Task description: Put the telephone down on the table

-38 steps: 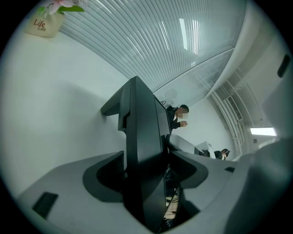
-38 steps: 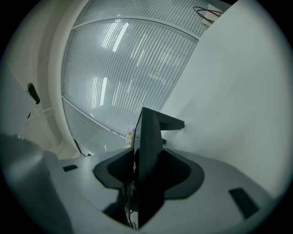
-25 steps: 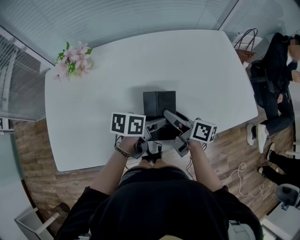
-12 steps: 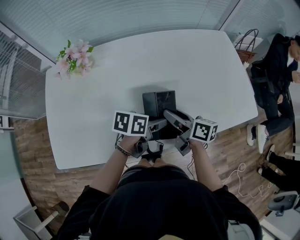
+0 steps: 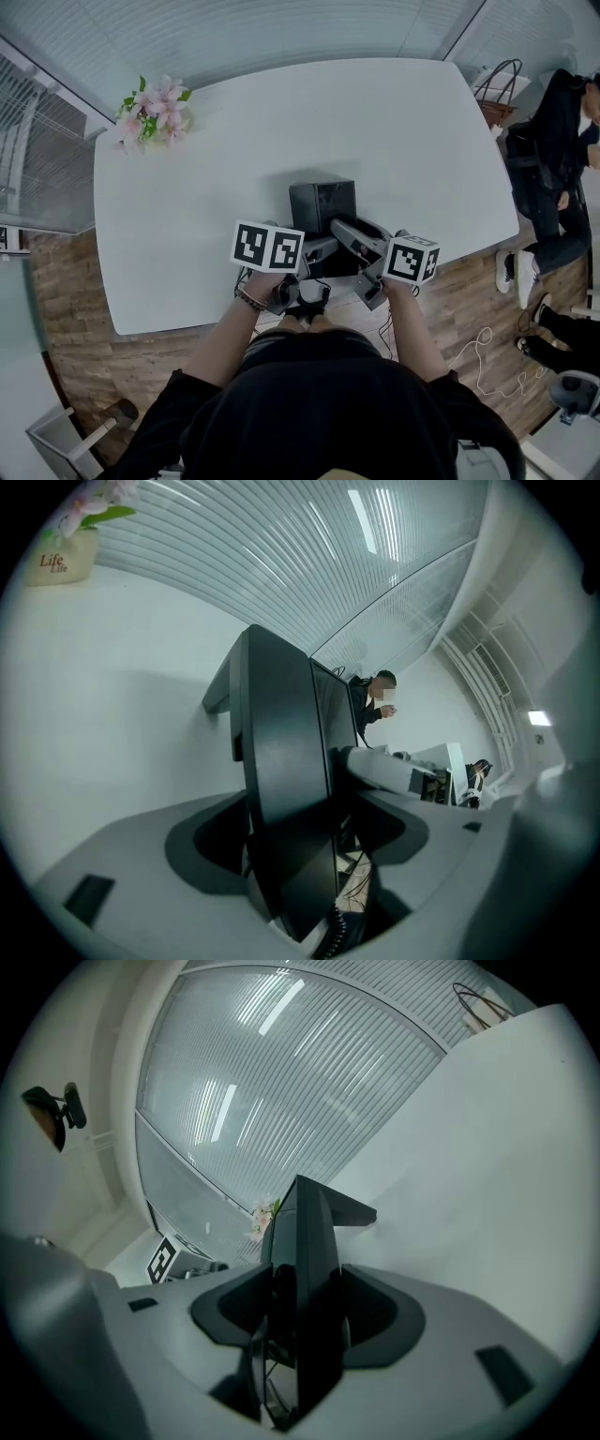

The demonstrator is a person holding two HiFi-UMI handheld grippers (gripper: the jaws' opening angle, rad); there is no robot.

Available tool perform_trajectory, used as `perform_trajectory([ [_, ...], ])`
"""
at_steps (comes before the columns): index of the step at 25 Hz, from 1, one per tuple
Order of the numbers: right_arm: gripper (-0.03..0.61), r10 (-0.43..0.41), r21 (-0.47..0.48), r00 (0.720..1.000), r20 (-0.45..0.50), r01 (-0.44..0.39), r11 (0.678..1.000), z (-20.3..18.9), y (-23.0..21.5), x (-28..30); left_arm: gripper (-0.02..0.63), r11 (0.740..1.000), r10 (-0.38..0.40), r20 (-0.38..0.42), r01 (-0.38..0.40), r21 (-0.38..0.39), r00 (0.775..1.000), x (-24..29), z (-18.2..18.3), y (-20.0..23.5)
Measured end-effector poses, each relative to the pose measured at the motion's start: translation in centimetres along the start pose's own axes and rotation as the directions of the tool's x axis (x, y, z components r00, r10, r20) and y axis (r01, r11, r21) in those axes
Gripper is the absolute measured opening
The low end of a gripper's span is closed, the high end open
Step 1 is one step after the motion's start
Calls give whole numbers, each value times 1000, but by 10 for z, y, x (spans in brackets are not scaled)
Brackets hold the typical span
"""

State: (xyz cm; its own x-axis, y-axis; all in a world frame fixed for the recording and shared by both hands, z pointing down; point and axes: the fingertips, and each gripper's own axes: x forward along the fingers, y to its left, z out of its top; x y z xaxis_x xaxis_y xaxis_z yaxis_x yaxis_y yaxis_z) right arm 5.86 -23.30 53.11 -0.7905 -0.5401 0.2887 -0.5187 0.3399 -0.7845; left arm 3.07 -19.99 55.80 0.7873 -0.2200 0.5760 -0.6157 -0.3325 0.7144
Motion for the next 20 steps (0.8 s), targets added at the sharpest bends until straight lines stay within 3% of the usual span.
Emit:
perform_trajectory([
  [14, 261, -88, -79, 995, -40, 85, 993, -4, -3, 1, 336, 996, 65, 7, -65, 60, 998, 1, -4, 2],
  [20, 267, -154, -208, 987, -41, 142, 968, 1, -1, 0, 337, 990, 93, 44, -97, 106, 995, -1, 1, 2],
])
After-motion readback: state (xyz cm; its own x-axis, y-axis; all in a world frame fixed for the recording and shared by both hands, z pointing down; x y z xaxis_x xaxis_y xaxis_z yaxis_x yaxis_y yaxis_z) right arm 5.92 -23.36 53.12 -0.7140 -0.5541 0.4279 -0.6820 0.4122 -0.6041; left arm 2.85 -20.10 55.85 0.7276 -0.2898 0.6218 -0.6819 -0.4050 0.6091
